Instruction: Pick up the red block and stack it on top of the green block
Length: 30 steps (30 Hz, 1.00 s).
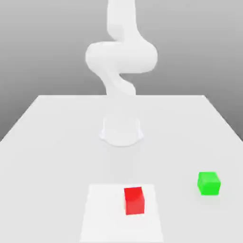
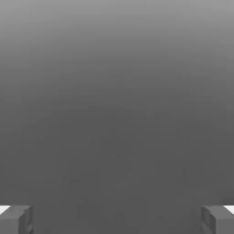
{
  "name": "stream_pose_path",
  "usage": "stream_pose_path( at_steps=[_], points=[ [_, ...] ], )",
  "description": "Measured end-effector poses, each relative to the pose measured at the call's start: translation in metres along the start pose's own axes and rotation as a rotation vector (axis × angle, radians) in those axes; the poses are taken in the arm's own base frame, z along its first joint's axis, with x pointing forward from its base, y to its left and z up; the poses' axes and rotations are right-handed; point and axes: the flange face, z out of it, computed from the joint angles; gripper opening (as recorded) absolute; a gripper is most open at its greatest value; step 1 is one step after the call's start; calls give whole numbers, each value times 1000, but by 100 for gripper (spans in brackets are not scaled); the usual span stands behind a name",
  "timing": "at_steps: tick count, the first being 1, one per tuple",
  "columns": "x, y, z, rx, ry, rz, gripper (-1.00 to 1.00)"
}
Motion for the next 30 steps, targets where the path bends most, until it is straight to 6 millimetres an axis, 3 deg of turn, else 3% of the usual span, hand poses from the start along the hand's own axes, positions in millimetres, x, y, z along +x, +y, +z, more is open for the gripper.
stream_pose_path(
  at_steps=[3,7,14,20,26,27,30],
  points=[
    [-17,11,78,-74,-87,-15,0],
    [-50,35,165,-166,-194,-35,0],
    [-133,103,285,-332,-374,-73,0],
    [-215,176,348,-468,-514,-110,0],
    [-248,211,394,-484,-529,-111,0],
    [-251,214,398,-484,-529,-111,-100],
    [-251,214,398,-484,-529,-112,-100]
  ],
)
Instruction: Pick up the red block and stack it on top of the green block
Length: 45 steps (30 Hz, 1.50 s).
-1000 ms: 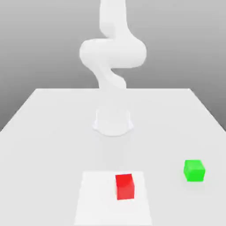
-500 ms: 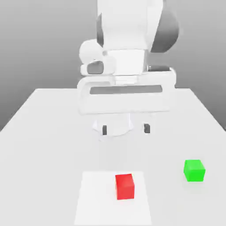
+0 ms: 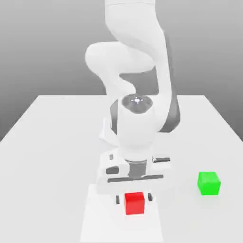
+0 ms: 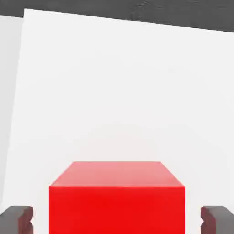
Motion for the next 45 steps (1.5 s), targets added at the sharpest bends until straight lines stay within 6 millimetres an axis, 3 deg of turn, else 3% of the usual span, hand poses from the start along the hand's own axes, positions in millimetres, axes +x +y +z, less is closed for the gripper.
stream_pose_path(
  at_steps=[4,10,21,31,45],
  points=[
    [0,0,-1,0,0,0,-100],
    [0,-1,-56,0,0,0,-100],
    [-97,-82,-82,0,2,-4,-100],
    [-208,-128,-99,1,0,12,-100],
    [-202,-127,-57,-55,77,35,-100]
  ],
)
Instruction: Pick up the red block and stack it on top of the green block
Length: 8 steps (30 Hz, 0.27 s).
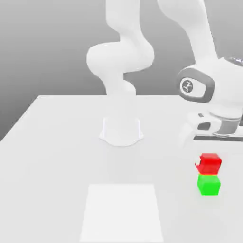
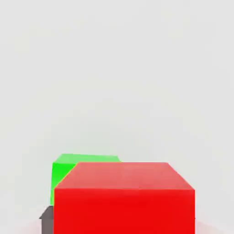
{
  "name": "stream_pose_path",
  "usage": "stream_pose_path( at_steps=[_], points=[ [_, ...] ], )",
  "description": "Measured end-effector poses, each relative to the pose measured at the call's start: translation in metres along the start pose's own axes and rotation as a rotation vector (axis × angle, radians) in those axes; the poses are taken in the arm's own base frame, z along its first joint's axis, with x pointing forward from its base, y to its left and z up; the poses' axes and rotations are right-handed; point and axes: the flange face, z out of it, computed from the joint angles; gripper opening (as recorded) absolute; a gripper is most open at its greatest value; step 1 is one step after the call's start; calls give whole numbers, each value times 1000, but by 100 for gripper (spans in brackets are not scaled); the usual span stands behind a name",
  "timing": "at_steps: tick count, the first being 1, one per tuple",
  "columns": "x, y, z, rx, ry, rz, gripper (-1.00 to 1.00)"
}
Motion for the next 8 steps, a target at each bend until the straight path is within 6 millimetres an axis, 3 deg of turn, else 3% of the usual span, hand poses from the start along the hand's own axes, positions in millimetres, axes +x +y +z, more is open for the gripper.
stream_pose_path(
  at_steps=[8],
  points=[
    [-5,0,20,2,-18,-5,-100]
  ],
)
